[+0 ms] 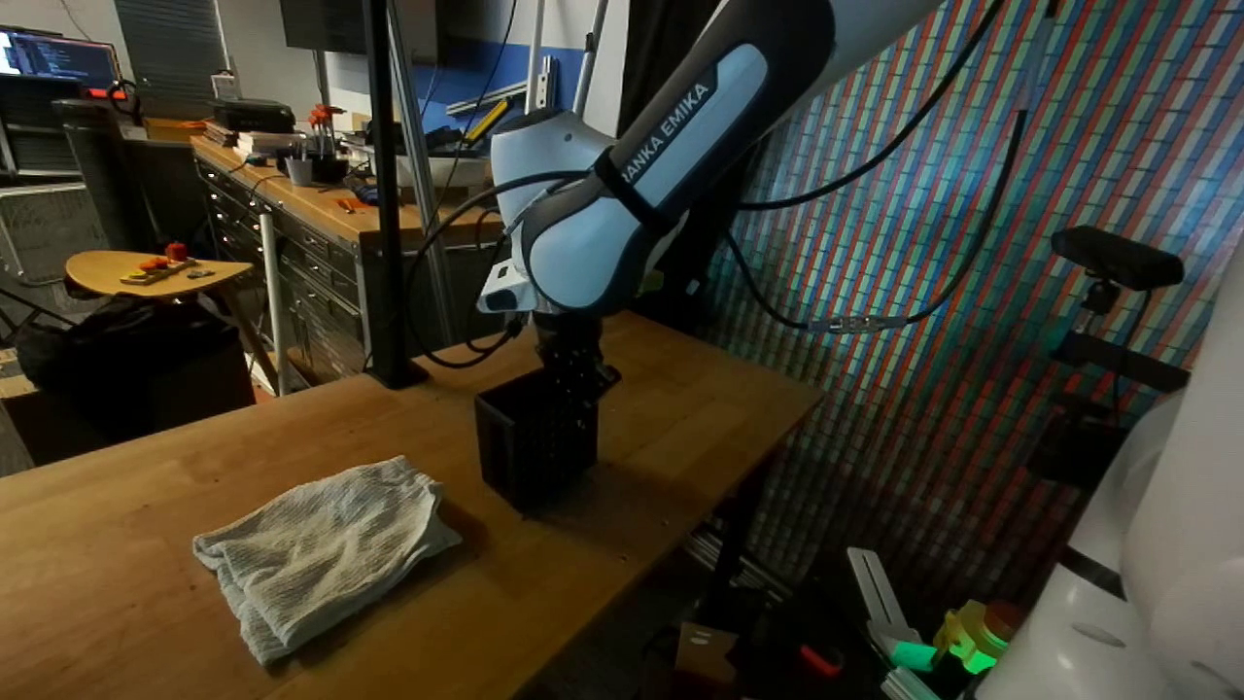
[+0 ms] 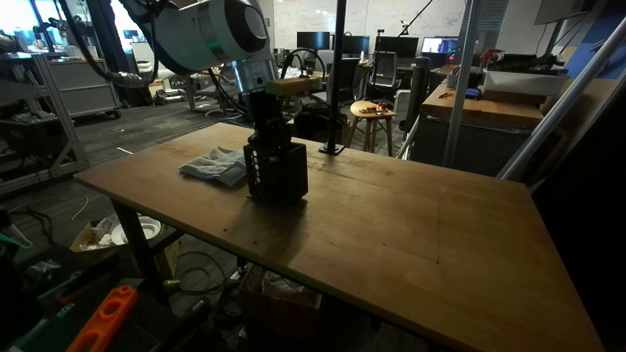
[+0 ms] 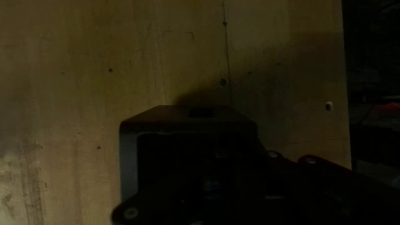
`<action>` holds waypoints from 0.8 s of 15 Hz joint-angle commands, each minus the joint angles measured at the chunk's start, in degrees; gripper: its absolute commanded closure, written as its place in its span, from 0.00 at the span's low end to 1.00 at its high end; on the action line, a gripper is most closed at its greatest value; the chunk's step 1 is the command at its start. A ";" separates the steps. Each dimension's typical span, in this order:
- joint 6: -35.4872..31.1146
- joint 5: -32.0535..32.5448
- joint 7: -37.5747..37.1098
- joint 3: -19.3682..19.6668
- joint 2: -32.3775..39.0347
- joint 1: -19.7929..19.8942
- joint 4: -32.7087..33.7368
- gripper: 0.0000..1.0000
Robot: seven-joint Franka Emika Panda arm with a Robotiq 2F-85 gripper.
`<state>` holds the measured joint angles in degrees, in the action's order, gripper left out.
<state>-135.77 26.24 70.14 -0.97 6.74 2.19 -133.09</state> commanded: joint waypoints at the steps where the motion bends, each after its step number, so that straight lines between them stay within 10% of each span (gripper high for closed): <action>1: -3.28 2.93 3.38 0.72 0.49 -0.11 1.16 0.98; 12: -3.83 -3.34 4.43 2.56 6.91 2.99 8.22 0.98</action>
<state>-139.48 25.57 73.33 1.52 11.42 4.73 -128.16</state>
